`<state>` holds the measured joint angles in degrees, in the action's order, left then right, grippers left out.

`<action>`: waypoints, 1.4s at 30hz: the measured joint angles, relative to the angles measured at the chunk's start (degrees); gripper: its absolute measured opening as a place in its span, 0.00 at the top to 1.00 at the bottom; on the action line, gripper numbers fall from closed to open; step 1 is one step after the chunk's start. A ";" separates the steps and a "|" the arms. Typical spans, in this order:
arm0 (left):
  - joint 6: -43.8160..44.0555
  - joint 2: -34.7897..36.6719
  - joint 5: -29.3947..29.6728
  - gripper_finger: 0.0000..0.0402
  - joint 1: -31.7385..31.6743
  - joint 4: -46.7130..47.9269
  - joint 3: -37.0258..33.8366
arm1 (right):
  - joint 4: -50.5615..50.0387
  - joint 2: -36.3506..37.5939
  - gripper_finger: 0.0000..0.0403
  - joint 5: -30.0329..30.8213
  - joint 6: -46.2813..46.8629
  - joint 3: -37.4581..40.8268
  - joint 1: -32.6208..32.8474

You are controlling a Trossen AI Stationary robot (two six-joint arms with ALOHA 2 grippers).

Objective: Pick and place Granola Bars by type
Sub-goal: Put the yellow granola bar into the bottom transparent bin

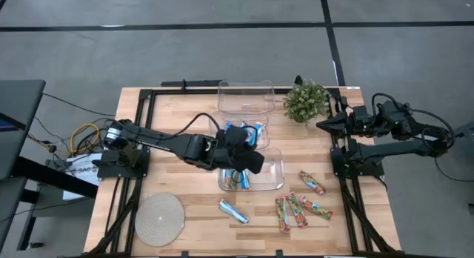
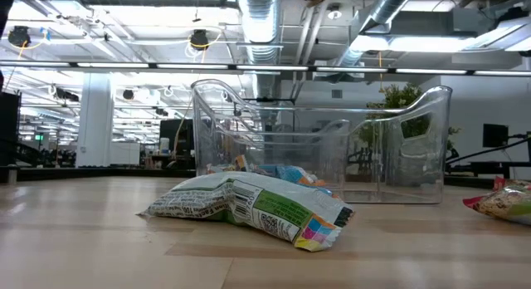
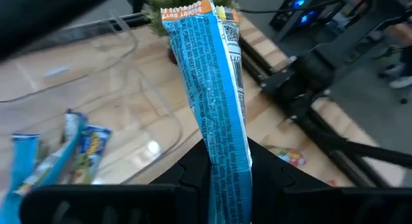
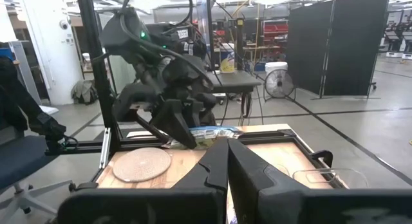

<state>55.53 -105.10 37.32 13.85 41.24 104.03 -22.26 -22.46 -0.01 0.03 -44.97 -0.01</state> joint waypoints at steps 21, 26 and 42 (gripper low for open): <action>0.59 -0.02 -1.11 0.84 -0.46 -2.61 -1.27 | 0.00 0.00 1.00 0.01 -0.02 0.00 -0.02; 0.49 -0.02 -1.07 0.84 -0.46 -2.63 -1.27 | 0.00 0.00 1.00 0.00 0.00 0.00 0.00; 2.09 -0.02 8.41 0.84 -0.46 -7.81 -1.27 | 0.00 0.00 1.00 0.01 0.00 0.00 -0.01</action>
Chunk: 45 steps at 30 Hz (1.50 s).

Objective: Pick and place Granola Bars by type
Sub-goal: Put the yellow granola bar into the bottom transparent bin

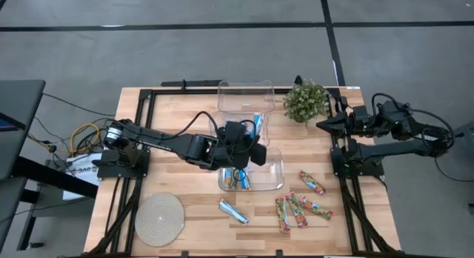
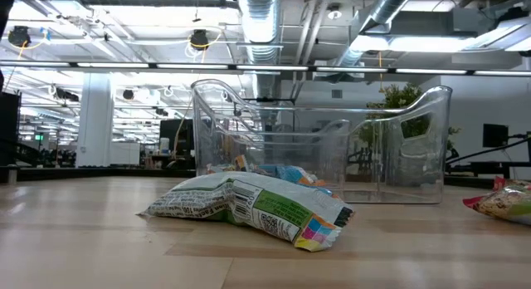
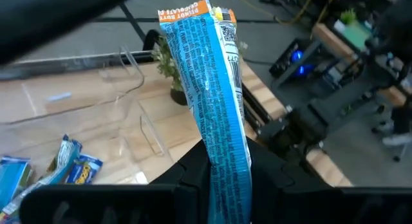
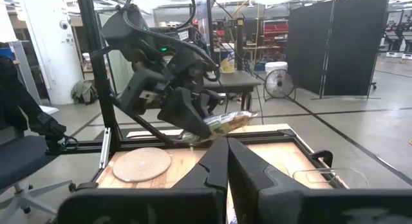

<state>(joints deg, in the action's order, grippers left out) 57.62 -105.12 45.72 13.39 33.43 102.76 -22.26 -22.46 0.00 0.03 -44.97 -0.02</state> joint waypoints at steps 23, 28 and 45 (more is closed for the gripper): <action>25.20 -14.19 -13.85 0.84 0.12 -7.36 0.00 | 0.00 0.00 1.00 0.01 0.00 0.00 -0.01; 28.87 -14.67 -14.96 0.84 0.33 -3.13 0.15 | 0.00 -0.01 1.00 0.00 0.00 0.00 0.00; 33.14 -15.04 -23.10 0.84 0.78 1.91 0.00 | 0.00 0.00 1.00 0.01 0.00 0.00 -0.01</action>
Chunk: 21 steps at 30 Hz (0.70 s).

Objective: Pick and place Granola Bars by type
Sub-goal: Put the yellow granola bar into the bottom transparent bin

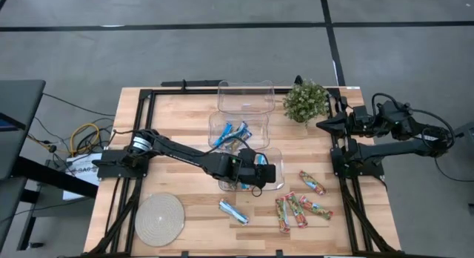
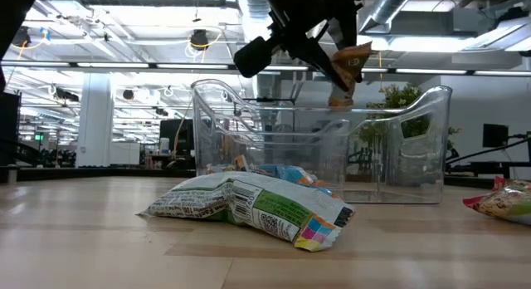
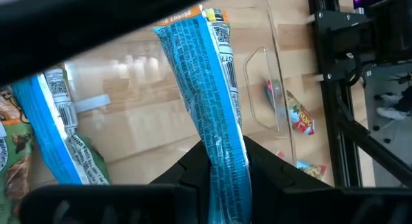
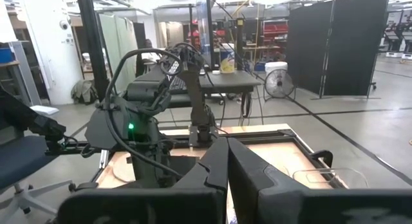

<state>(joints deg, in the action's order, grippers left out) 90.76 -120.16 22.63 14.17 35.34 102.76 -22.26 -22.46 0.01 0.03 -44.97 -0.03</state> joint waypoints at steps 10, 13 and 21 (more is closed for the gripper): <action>0.54 0.00 -0.91 0.84 -0.04 1.65 0.00 | 0.00 0.00 1.00 -0.02 -0.02 0.00 0.02; 1.09 0.00 -0.55 0.84 -0.12 3.34 0.00 | 0.00 0.00 1.00 -0.01 -0.01 0.00 0.02; 1.31 0.00 -0.34 0.84 -0.23 3.73 0.00 | 0.00 0.00 1.00 -0.02 0.00 0.00 0.02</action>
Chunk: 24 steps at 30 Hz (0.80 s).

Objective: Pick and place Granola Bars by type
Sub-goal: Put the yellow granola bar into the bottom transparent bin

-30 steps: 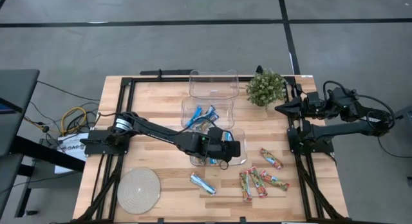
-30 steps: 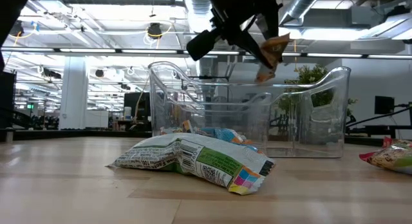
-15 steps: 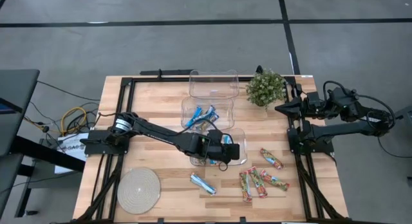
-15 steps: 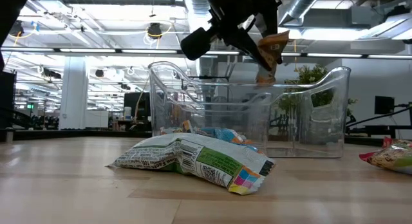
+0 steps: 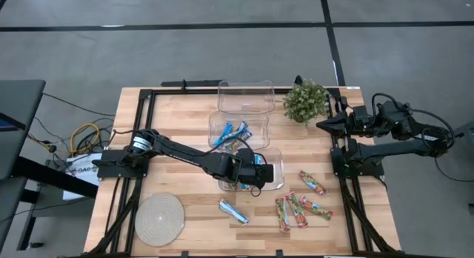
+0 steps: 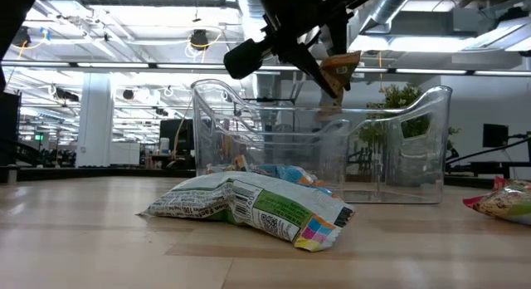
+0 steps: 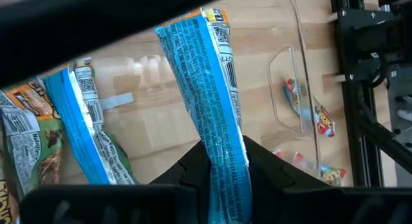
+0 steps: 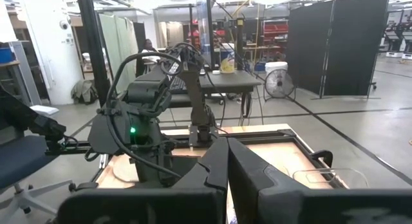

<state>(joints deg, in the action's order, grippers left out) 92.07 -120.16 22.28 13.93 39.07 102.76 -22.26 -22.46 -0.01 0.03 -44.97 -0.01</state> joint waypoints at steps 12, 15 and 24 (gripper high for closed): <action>0.17 -5.15 -2.05 0.84 -0.26 -4.71 -0.02 | 0.23 -0.03 1.00 0.02 -0.01 0.00 0.00; 0.13 -5.38 -2.30 0.84 -0.30 -5.00 0.09 | 0.20 -0.02 1.00 0.00 0.00 0.00 0.00; 0.66 -6.40 -3.57 0.84 -0.66 -3.64 0.04 | 0.00 -0.02 1.00 0.00 -0.02 0.00 -0.02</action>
<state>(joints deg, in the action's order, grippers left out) 92.73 -126.56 18.72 13.28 35.42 102.80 -22.26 -22.48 -0.01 0.01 -44.97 -0.03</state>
